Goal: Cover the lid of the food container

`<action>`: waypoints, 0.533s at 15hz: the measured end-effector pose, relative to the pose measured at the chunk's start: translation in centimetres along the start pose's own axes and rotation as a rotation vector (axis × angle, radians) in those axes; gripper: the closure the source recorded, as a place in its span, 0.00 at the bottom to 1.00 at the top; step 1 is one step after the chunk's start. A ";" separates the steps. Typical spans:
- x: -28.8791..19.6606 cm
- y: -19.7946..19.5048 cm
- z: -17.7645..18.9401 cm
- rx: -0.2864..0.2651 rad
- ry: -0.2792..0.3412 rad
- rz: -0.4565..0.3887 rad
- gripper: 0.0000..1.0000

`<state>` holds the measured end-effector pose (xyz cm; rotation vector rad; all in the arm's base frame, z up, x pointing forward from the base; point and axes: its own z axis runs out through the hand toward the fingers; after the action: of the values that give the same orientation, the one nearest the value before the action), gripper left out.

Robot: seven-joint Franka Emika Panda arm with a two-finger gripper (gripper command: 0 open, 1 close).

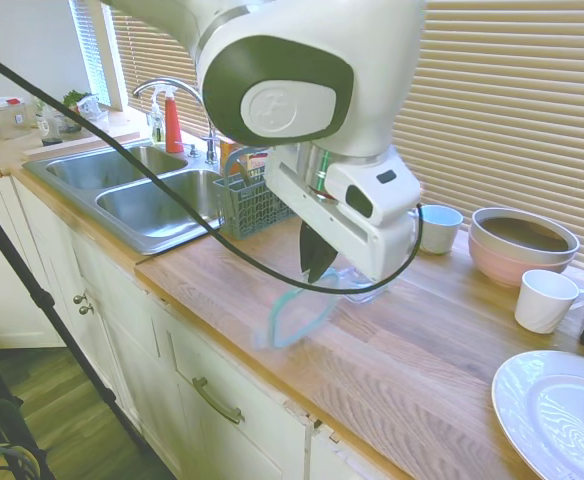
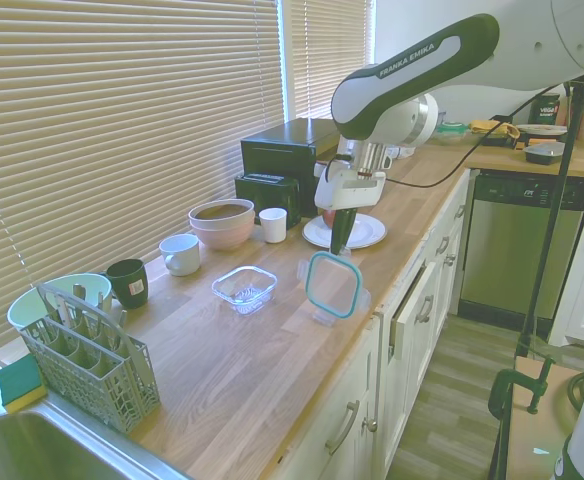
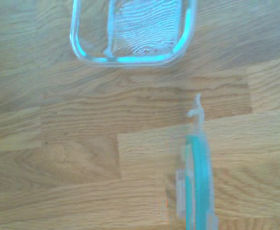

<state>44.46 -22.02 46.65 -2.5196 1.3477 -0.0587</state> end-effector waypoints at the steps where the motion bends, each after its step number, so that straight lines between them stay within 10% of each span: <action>1: 0.4 0.0 -0.7 -0.003 0.003 0.008 1.00; 8: 4.9 -4.2 -3.5 -0.082 0.057 0.059 1.00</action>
<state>50.05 -24.67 50.66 -2.5613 1.4748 -0.0644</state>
